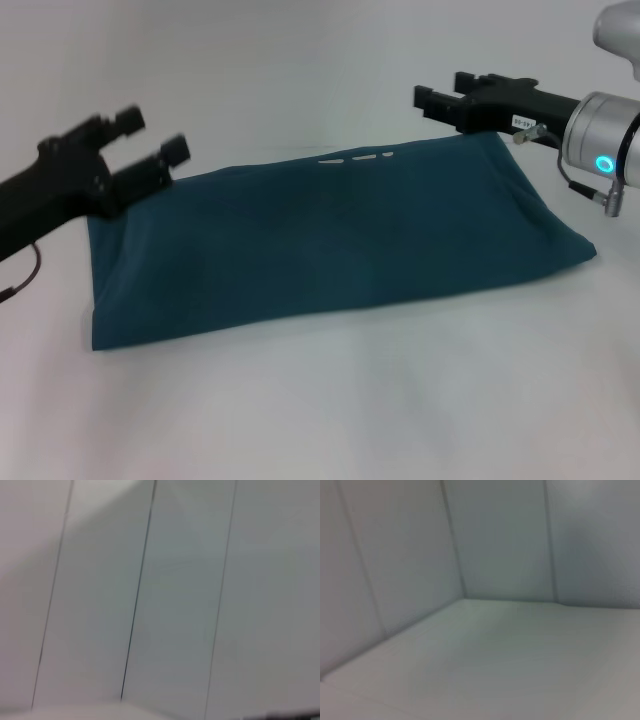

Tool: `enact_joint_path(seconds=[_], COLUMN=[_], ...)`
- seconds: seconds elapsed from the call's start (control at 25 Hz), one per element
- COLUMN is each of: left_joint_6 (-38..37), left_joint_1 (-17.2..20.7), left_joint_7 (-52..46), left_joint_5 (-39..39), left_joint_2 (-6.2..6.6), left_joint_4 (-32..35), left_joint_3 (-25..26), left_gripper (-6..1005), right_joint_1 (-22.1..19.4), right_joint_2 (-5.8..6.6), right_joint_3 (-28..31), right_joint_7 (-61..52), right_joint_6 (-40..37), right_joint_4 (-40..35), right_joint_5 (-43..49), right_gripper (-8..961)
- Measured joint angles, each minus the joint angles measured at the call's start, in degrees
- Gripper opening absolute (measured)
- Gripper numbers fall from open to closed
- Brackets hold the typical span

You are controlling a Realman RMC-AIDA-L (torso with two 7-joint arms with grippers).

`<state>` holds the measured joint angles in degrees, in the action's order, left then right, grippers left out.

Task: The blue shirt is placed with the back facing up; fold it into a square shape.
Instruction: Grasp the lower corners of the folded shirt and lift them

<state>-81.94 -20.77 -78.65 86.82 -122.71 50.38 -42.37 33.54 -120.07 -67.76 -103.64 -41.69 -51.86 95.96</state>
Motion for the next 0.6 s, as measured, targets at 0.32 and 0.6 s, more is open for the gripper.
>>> enact_joint_path(seconds=[0.32, 0.6], left_joint_6=[0.98, -1.63], left_joint_1=[-3.12, -3.79], left_joint_7=[-10.09, -18.03], left_joint_5=[23.99, 38.06], left_joint_2=[2.42, 3.49], left_joint_4=[6.9, 14.34], left_joint_3=[5.23, 7.05], left_gripper=[781, 781], right_joint_1=[-2.1, -5.24], right_joint_2=[-0.2, -0.31], right_joint_3=[-3.0, -4.74], right_joint_7=[3.04, 1.76], right_joint_6=[-3.92, -3.89], right_joint_4=[1.18, 2.72], right_joint_5=[-4.91, -8.85], right_gripper=[670, 668])
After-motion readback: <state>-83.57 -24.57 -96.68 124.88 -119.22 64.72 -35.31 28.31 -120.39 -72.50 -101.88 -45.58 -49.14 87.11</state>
